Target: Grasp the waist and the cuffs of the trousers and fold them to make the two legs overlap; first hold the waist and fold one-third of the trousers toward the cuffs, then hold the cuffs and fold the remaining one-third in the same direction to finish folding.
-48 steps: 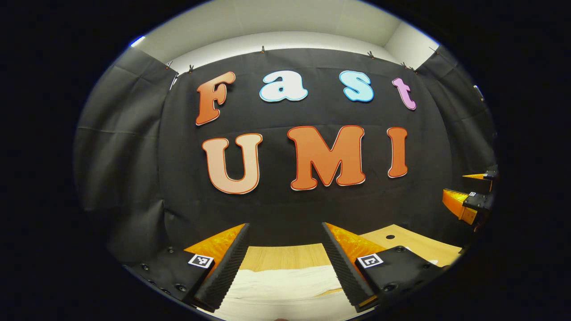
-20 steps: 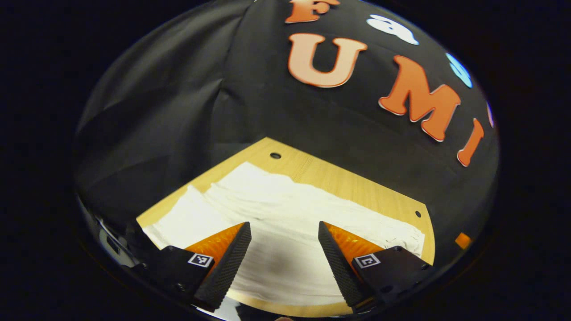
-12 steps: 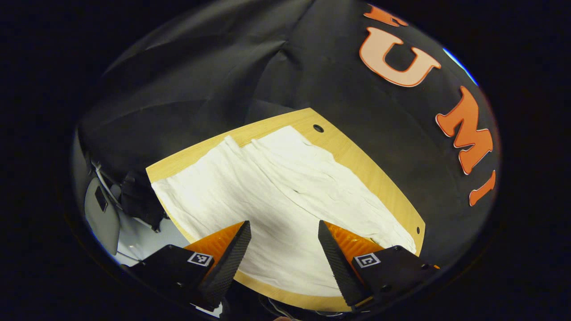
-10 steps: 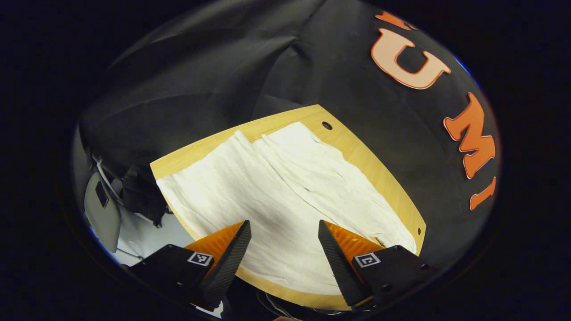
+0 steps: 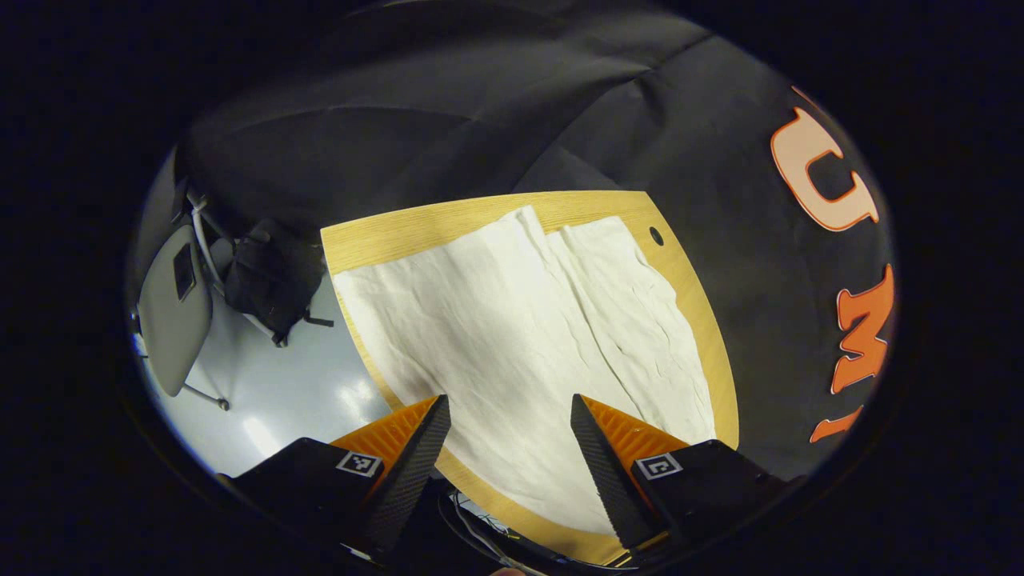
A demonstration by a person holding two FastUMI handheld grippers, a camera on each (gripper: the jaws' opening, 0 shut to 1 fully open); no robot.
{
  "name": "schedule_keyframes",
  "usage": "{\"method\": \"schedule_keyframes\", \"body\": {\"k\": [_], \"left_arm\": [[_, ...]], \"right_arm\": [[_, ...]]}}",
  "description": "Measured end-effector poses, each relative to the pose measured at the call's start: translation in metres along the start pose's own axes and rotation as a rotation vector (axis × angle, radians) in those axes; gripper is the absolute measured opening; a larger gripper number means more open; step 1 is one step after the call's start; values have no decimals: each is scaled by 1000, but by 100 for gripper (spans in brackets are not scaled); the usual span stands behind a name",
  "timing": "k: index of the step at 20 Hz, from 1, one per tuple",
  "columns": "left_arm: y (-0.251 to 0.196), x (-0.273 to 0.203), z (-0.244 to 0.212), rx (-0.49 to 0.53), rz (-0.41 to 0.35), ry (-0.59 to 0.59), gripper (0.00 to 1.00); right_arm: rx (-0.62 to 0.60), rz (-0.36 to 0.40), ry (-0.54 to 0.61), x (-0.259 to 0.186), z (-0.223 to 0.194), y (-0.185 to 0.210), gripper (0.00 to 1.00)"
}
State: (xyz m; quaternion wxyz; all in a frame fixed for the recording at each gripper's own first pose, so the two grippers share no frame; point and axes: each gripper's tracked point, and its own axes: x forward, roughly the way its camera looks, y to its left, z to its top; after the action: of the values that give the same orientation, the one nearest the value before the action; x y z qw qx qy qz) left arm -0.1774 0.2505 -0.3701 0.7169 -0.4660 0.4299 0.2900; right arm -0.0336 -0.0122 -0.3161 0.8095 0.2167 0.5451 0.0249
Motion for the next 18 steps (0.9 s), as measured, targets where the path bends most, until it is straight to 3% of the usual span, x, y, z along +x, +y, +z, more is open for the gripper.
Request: {"method": "schedule_keyframes", "body": {"k": [3,11,18], "left_arm": [[20,3,8,-53,5,15,96],[73,10,41,-137,52,-1,99],[91,31,57,-222,9,7,99]], "right_arm": [[73,-32,34,8,-7,-22,98],[145,-81,82,20,-14,-45,98],[145,-96,91,26,-16,-45,98]]}}
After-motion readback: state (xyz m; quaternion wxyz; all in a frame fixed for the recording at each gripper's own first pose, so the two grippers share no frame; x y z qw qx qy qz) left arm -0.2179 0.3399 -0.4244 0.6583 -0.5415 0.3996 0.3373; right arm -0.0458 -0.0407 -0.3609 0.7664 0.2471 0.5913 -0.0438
